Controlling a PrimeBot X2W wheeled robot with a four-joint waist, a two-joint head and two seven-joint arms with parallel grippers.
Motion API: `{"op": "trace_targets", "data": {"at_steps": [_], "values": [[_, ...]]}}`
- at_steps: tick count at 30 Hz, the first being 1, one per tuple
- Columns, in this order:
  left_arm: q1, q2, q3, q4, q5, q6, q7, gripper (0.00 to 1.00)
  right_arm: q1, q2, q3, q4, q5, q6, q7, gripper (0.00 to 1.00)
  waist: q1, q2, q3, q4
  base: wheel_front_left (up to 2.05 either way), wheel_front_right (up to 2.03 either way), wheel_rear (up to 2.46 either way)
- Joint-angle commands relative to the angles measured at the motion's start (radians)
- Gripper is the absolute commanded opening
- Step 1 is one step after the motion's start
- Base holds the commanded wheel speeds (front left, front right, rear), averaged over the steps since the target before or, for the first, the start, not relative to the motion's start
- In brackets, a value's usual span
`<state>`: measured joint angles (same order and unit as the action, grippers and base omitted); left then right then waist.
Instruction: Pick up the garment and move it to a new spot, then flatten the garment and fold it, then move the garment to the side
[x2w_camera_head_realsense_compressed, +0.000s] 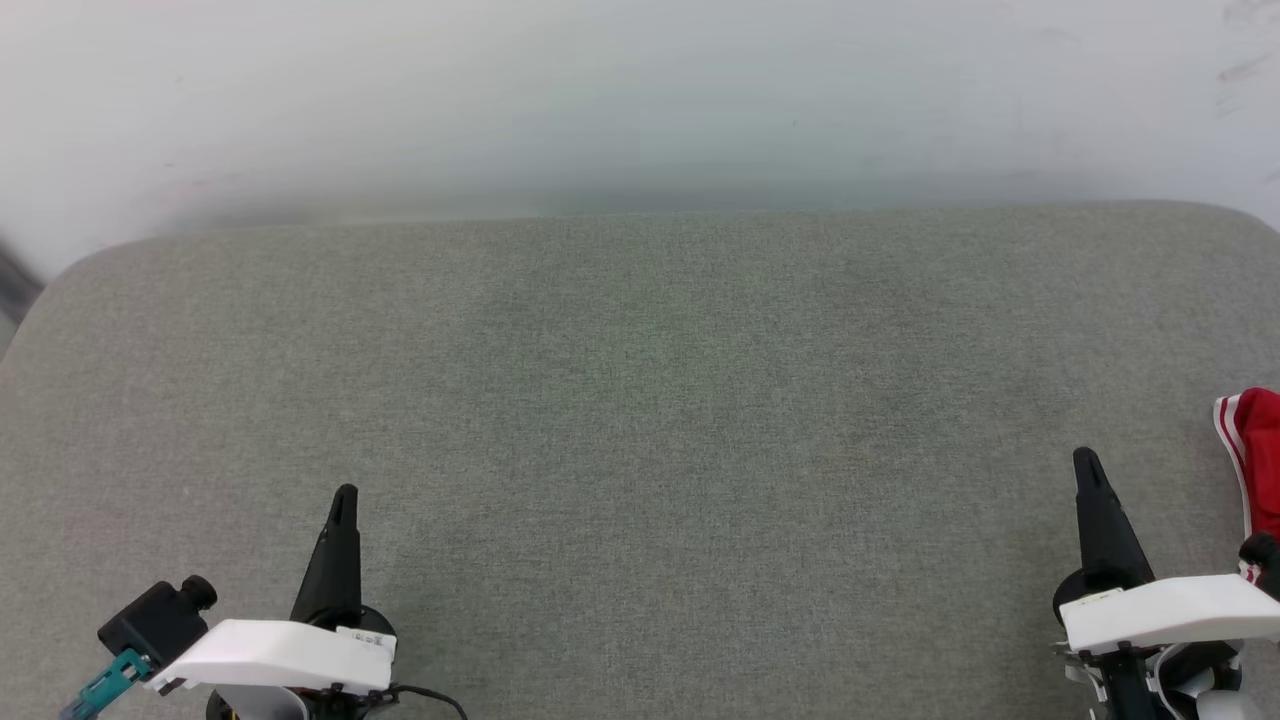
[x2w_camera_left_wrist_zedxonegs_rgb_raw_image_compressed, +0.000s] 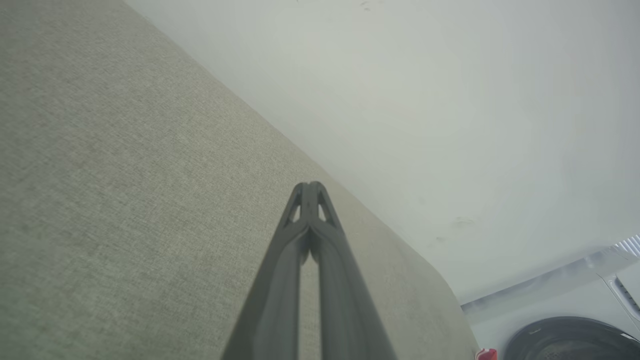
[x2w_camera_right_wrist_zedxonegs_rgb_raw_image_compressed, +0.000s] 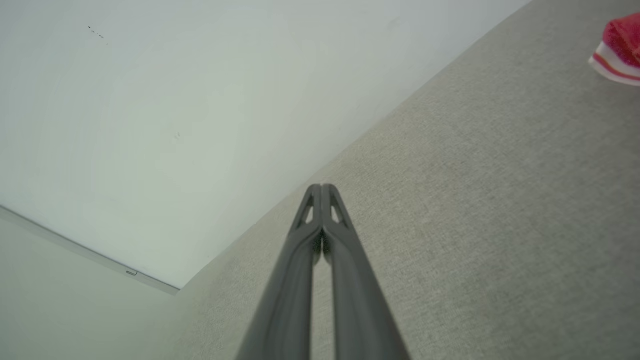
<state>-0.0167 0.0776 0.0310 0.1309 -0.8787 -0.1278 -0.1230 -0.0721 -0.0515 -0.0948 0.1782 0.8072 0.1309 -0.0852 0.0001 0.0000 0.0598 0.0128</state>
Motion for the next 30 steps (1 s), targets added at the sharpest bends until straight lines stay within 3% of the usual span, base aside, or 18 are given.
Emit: {"op": "trace_targets", "data": {"at_steps": [1,30], "values": [[-0.026,0.006,0.001,-0.006,-0.032,-0.002,0.007,0.0,-0.021,0.001,-0.003,-0.007,0.034,0.0,0.008,0.0,0.0,0.0,-0.001,0.0,0.0,0.0,0.0],[-0.057,0.009,0.015,0.045,-0.358,-0.003,0.09,0.0,-0.031,0.001,-0.01,0.025,0.372,0.0,0.093,0.0,0.0,0.0,-0.02,-0.005,0.0,0.0,0.0]]}}
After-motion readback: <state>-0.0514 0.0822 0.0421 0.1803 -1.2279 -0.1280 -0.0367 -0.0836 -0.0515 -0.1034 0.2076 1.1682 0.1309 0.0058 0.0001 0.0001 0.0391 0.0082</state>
